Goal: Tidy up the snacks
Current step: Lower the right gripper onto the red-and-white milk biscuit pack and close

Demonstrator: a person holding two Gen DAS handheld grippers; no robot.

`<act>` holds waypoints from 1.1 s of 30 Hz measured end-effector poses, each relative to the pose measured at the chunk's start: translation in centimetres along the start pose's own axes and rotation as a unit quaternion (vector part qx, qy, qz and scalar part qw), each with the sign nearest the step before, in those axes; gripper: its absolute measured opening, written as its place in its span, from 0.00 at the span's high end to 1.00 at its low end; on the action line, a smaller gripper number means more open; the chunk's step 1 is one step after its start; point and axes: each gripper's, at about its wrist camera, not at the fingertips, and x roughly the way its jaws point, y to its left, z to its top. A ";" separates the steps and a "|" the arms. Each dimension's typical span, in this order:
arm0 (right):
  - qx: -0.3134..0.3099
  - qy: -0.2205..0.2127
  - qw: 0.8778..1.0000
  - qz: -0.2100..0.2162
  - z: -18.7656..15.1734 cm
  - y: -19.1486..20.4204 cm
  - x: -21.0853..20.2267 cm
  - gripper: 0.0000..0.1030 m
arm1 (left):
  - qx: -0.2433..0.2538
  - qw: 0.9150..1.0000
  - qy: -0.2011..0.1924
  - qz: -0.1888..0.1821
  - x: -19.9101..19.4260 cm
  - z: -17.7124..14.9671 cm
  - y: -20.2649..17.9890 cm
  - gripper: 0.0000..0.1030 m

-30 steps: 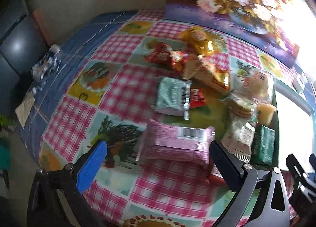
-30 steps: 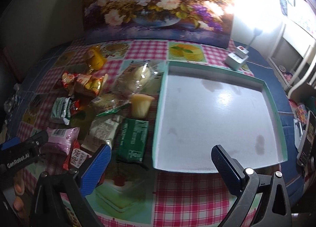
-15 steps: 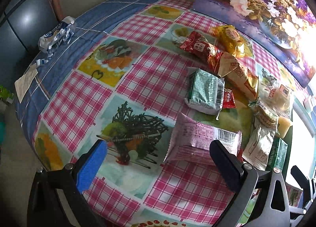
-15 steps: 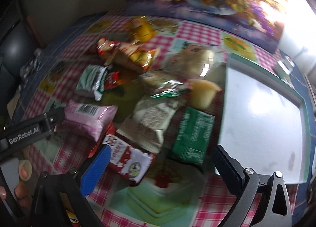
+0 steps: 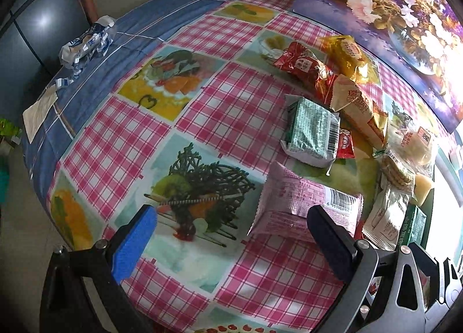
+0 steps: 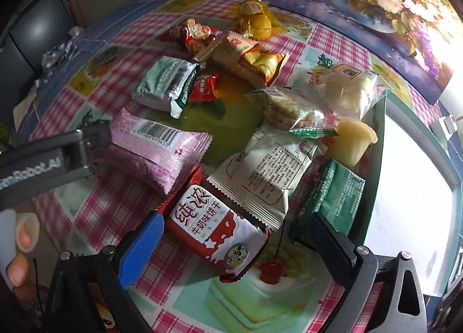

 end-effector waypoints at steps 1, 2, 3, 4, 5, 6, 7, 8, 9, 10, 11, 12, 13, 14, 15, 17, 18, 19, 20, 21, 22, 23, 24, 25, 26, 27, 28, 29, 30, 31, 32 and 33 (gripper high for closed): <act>-0.001 -0.001 1.000 -0.001 0.1 0.0 0.1 0.02 | -0.001 1.000 0.001 0.002 0.1 0.0 0.1 0.00; -0.003 -0.003 1.000 -0.004 0.1 0.1 0.1 0.02 | -0.003 1.000 0.002 0.004 0.1 0.0 0.1 0.00; -0.005 -0.005 1.000 -0.005 0.2 0.2 0.2 0.02 | -0.004 1.000 0.003 0.006 0.2 -0.1 0.2 0.00; -0.007 -0.005 1.000 -0.005 0.2 0.4 0.2 0.02 | -0.006 1.000 0.004 0.008 0.3 -0.1 0.3 0.00; -0.012 -0.003 1.000 -0.005 0.2 0.6 0.2 0.03 | -0.007 1.000 0.005 0.009 0.3 -0.1 0.3 0.00; -0.016 -0.004 1.000 -0.004 0.2 0.7 0.2 0.04 | -0.008 1.000 0.005 0.009 0.4 -0.1 0.4 0.00; -0.019 -0.005 1.000 -0.001 0.1 0.9 0.1 0.05 | -0.010 1.000 0.005 0.010 0.4 0.0 0.5 0.00; -0.020 -0.003 1.000 0.003 0.1 1.0 0.1 0.08 | -0.011 1.000 0.006 0.011 0.4 -0.1 0.5 0.00; -0.019 -0.001 1.000 0.008 0.2 1.0 0.3 0.09 | -0.011 1.000 0.006 0.012 0.5 -0.1 0.5 0.00; -0.017 0.002 1.000 0.013 0.2 0.9 0.5 0.09 | -0.011 1.000 0.006 0.013 0.4 -0.1 0.5 0.00; -0.015 0.004 1.000 0.017 0.1 0.8 0.5 0.10 | -0.011 1.000 0.006 0.013 0.5 -0.1 0.5 0.00; -0.014 0.004 1.000 0.019 0.1 0.8 0.5 0.10 | -0.011 1.000 0.006 0.014 0.5 -0.1 0.5 0.00; -0.015 0.004 1.000 0.021 0.2 0.9 0.6 0.10 | -0.010 1.000 0.006 0.014 0.5 -0.1 0.4 0.00; -0.016 0.005 1.000 0.023 0.2 0.9 0.6 0.12 | -0.009 1.000 0.006 0.014 0.5 -0.1 0.4 0.00; -0.018 0.005 0.999 0.026 0.1 1.0 0.6 0.14 | -0.009 1.000 0.006 0.015 0.5 -0.1 0.4 0.00; -0.024 0.006 0.999 0.032 0.0 1.3 0.6 0.16 | -0.009 1.000 0.006 0.015 0.5 -0.1 0.3 0.00; -0.026 0.007 0.999 0.035 -0.1 1.3 0.6 0.17 | -0.010 1.000 0.005 0.016 0.5 -0.1 0.3 0.00; -0.029 0.008 0.999 0.040 -0.2 1.5 0.6 0.18 | -0.010 1.000 0.006 0.016 0.6 -0.1 0.3 0.00; -0.031 0.008 0.998 0.045 -0.1 1.6 0.7 0.18 | -0.011 1.000 0.006 0.016 0.5 -0.1 0.4 0.00; -0.033 0.008 0.998 0.048 -0.2 1.7 0.7 0.18 | -0.012 1.000 0.005 0.016 0.5 0.0 0.4 0.00; -0.035 0.008 0.998 0.050 -0.2 1.7 0.7 0.18 | -0.013 1.000 0.005 0.016 0.5 0.0 0.4 0.00; -0.036 0.010 0.998 0.051 -0.2 1.8 0.8 0.18 | -0.013 1.000 0.005 0.017 0.5 0.0 0.4 0.00; -0.036 0.012 0.998 0.053 -0.1 2.0 1.0 0.19 | -0.012 1.000 0.005 0.017 0.6 0.0 0.4 0.00; -0.035 0.014 0.998 0.058 -0.1 2.0 1.1 0.20 | -0.012 1.000 0.005 0.016 0.5 0.0 0.4 0.00; -0.033 0.015 0.997 0.064 -0.1 1.8 1.1 0.23 | -0.012 1.000 0.005 0.016 0.6 0.0 0.5 0.00; -0.030 0.014 0.997 0.066 0.0 1.6 1.1 0.24 | -0.012 1.000 0.005 0.016 0.6 0.0 0.5 0.00; -0.026 0.014 0.998 0.064 0.0 1.5 1.2 0.24 | -0.012 1.000 0.005 0.016 0.6 0.0 0.5 0.00; -0.021 0.013 0.998 0.063 -0.1 1.3 1.1 0.24 | -0.012 1.000 0.005 0.016 0.6 0.0 0.4 0.00; -0.015 0.012 0.998 0.065 -0.1 1.1 1.1 0.25 | -0.013 1.000 0.005 0.016 0.6 0.0 0.4 0.00; -0.010 0.013 0.998 0.067 -0.2 0.9 1.1 0.25 | -0.013 1.000 0.005 0.016 0.6 0.0 0.4 0.00; -0.003 0.014 0.998 0.068 -0.2 0.7 1.1 0.25 | -0.013 1.000 0.005 0.015 0.6 0.0 0.4 0.00; 0.002 0.013 0.998 0.069 -0.2 0.5 1.1 0.25 | -0.014 1.000 0.006 0.014 0.6 0.0 0.5 0.00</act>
